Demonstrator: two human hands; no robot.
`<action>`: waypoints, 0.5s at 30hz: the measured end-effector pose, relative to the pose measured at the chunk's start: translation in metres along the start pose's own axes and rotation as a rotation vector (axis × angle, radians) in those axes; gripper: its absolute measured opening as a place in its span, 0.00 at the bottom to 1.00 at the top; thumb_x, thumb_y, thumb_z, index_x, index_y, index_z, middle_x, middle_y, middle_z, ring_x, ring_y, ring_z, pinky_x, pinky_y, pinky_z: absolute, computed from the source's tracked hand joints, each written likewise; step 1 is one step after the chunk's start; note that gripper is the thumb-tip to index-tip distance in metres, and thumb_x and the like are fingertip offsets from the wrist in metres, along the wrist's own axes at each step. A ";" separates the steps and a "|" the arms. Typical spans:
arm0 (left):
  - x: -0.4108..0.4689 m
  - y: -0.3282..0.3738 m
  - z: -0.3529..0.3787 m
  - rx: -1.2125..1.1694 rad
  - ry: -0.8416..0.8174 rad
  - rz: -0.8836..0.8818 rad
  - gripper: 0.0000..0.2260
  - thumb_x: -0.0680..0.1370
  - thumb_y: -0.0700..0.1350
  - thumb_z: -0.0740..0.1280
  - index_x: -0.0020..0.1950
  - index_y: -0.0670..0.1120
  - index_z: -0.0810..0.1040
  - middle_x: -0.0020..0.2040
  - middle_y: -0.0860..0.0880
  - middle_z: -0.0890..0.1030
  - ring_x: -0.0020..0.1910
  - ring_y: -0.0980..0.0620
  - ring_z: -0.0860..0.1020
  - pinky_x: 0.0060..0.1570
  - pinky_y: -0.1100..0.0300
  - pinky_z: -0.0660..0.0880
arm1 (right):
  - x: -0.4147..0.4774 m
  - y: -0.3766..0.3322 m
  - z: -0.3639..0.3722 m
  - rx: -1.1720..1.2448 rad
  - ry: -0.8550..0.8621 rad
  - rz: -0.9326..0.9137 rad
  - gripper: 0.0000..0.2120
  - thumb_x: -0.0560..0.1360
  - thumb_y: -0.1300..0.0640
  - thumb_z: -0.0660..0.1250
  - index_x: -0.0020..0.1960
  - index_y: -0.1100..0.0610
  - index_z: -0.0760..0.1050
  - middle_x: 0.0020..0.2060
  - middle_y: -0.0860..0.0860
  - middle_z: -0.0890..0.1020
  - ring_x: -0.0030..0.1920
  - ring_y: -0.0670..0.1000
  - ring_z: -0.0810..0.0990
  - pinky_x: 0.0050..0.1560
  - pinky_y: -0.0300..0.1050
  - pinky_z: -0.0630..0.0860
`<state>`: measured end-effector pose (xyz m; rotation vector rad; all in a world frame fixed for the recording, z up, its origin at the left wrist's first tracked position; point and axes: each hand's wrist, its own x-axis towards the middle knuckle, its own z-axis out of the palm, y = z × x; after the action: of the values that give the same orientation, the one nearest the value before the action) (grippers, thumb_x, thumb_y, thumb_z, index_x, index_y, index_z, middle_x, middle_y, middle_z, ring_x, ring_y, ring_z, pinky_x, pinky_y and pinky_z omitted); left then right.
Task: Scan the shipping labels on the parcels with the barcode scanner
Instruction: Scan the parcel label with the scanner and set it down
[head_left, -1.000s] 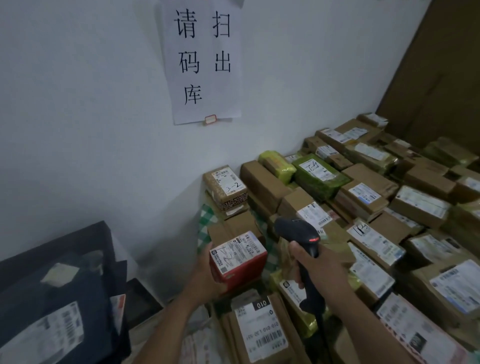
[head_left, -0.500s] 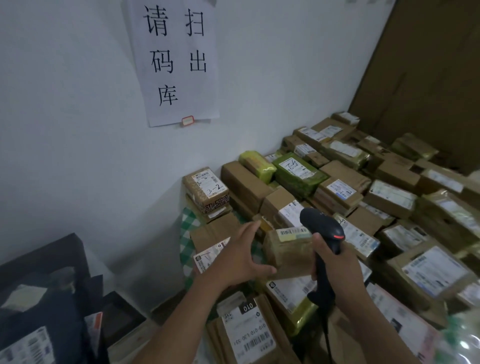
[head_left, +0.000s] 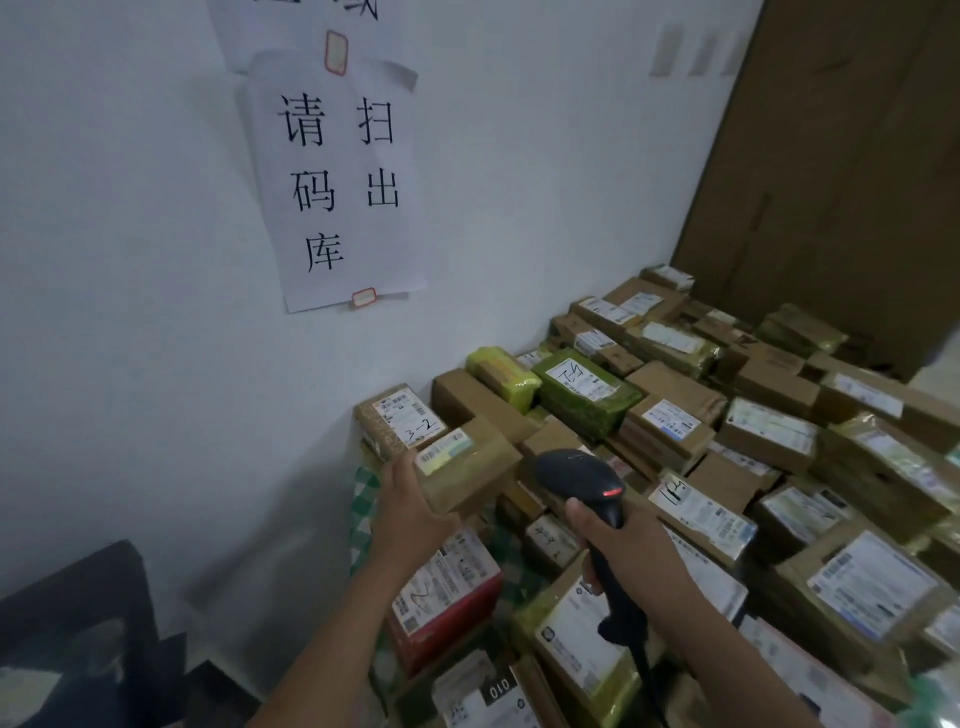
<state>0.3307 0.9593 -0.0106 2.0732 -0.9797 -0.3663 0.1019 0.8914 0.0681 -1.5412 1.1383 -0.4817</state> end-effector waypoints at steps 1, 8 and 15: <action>0.007 -0.009 -0.005 0.006 0.005 -0.044 0.45 0.64 0.45 0.81 0.75 0.47 0.60 0.69 0.48 0.64 0.65 0.52 0.67 0.61 0.52 0.74 | 0.005 -0.003 0.005 0.002 -0.024 0.007 0.17 0.76 0.49 0.68 0.37 0.61 0.74 0.23 0.53 0.77 0.22 0.49 0.75 0.26 0.39 0.73; 0.035 -0.060 -0.007 0.238 -0.298 -0.093 0.35 0.68 0.46 0.77 0.71 0.45 0.64 0.67 0.50 0.66 0.69 0.48 0.64 0.69 0.49 0.69 | 0.046 -0.015 0.042 0.091 -0.133 0.059 0.15 0.77 0.50 0.68 0.41 0.61 0.74 0.24 0.50 0.77 0.22 0.48 0.75 0.26 0.39 0.73; 0.072 -0.066 -0.001 0.098 -0.194 -0.137 0.28 0.71 0.58 0.73 0.69 0.53 0.71 0.69 0.50 0.70 0.66 0.48 0.72 0.62 0.46 0.75 | 0.093 -0.020 0.056 0.188 -0.166 0.116 0.17 0.77 0.48 0.68 0.40 0.62 0.75 0.24 0.50 0.77 0.23 0.49 0.75 0.25 0.39 0.72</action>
<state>0.4129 0.9315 -0.0554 2.2315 -0.9878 -0.6105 0.1963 0.8398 0.0442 -1.3192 1.0178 -0.3650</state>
